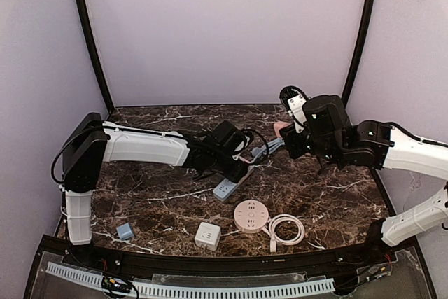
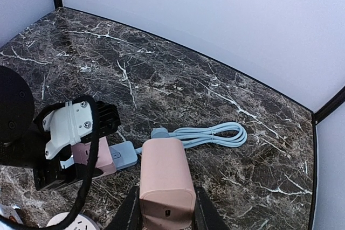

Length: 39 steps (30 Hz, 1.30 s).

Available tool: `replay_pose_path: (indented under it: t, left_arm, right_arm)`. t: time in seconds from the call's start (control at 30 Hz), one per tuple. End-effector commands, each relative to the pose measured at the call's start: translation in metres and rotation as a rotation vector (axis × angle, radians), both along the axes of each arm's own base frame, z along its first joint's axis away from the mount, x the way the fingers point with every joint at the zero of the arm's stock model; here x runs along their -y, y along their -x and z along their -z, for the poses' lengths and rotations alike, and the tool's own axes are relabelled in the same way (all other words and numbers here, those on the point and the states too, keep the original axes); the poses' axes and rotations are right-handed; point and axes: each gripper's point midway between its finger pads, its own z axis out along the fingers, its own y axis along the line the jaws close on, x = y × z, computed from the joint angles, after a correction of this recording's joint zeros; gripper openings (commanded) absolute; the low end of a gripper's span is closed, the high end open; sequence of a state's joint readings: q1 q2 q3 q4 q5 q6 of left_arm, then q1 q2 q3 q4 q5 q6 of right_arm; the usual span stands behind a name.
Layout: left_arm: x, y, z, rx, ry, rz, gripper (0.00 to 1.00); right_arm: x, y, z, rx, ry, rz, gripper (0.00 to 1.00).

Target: Insert the plug

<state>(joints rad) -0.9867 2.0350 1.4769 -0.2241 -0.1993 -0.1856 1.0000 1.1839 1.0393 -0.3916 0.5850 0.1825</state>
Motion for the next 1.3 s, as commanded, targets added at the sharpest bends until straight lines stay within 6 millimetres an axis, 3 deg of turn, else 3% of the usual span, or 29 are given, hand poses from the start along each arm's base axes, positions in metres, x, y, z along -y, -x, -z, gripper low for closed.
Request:
replay_pose_path:
  t: [0.0,0.13,0.33,0.47,0.63,0.73,0.77,0.83,1.1,1.17,1.23,1.27]
  left_arm:
    - [-0.006,-0.001,-0.002,-0.002,-0.031,-0.039,0.44]
    - [-0.011,-0.007,-0.003,0.016,-0.041,-0.083,0.35]
    - [-0.038,-0.023,-0.016,0.083,-0.033,-0.263,0.28]
    - [-0.067,-0.033,-0.017,0.051,0.059,-0.439,0.25]
    - [-0.099,-0.039,-0.002,-0.021,0.125,-0.656,0.07]
    - [-0.124,-0.037,0.006,-0.022,0.08,-0.807,0.04]
    - [-0.132,-0.041,0.0,-0.002,0.104,-0.892,0.03]
    - [-0.137,-0.039,0.001,-0.013,0.093,-0.934,0.05]
    - [-0.107,-0.033,0.009,-0.078,0.179,-0.93,0.13]
    - [-0.101,-0.032,0.009,-0.076,0.175,-0.916,0.2]
    - [-0.095,-0.032,0.007,-0.073,0.169,-0.895,0.37]
    - [-0.091,-0.032,0.005,-0.073,0.17,-0.88,0.5]
  right_arm:
    - [0.007,-0.003,-0.003,0.018,-0.015,0.032,0.0]
    - [0.009,-0.004,-0.004,0.021,-0.013,0.04,0.0]
    - [0.01,-0.004,-0.004,0.022,-0.014,0.043,0.0]
    - [0.007,-0.003,-0.007,0.022,-0.021,0.034,0.0]
    - [0.007,-0.001,-0.012,0.024,-0.039,0.023,0.0]
    - [0.006,-0.001,-0.012,0.022,-0.038,0.02,0.0]
    - [0.006,-0.001,-0.011,0.02,-0.038,0.019,0.0]
    - [0.005,-0.001,-0.009,0.013,-0.035,0.018,0.0]
    - [0.008,0.001,-0.007,-0.027,-0.023,0.029,0.0]
    - [0.009,0.004,-0.007,-0.035,-0.026,0.027,0.0]
    - [0.01,0.005,-0.008,-0.039,-0.031,0.024,0.0]
    - [0.01,0.006,-0.008,-0.041,-0.034,0.023,0.0]
